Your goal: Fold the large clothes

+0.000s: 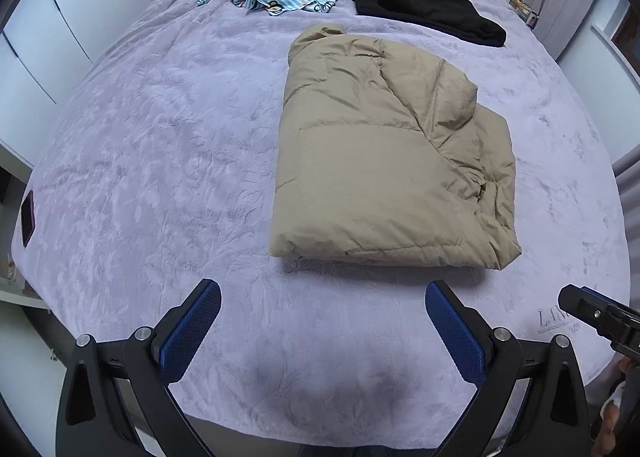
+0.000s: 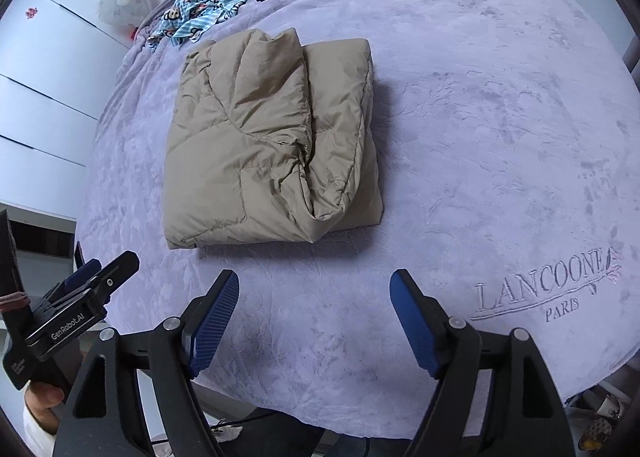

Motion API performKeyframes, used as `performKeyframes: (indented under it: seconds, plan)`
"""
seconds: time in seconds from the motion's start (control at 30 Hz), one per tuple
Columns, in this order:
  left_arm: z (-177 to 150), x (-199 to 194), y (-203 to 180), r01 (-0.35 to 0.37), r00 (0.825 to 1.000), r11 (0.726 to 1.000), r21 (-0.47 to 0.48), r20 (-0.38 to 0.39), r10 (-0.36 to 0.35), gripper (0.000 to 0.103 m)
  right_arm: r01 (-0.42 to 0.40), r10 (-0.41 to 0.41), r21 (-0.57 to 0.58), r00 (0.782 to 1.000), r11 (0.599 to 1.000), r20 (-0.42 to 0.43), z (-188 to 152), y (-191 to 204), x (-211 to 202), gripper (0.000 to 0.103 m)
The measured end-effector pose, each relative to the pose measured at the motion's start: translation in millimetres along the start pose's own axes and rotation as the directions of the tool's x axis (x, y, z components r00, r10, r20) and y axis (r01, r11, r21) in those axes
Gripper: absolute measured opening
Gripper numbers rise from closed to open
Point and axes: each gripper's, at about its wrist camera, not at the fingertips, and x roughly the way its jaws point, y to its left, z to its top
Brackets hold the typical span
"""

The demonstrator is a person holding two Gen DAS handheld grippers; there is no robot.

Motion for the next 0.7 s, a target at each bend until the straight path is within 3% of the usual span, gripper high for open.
performKeyframes:
  seconds: [0.2, 0.33, 0.37, 0.57, 0.7]
  plan:
    - [-11, -18, 8, -0.007, 1.0, 1.0, -0.023, 0.016, 0.007, 0.102, 0.021, -0.021, -0.029, 1.0, 0.999, 0.014, -9, 4, -17, 0.088]
    - [-3, -30, 17, -0.009, 0.999, 1.0, -0.008, 0.044, 0.01, 0.102, 0.042, -0.039, -0.054, 0.998, 0.998, 0.051, -12, 15, -29, 0.096]
    - [0, -34, 20, -0.009, 0.999, 1.0, -0.002, 0.052, 0.01, 0.102, 0.044, -0.04, -0.061, 0.997, 0.997, 0.067, -12, 19, -33, 0.103]
    - [21, -58, 45, -0.024, 0.993, 0.999, 0.025, 0.118, 0.021, 0.102, 0.103, -0.08, -0.097, 0.973, 0.99, 0.215, -7, 56, -54, 0.103]
    - [34, -68, 57, -0.015, 0.99, 1.0, 0.02, 0.144, 0.012, 0.102, 0.146, -0.117, -0.097, 0.959, 0.984, 0.258, -2, 81, -63, 0.103]
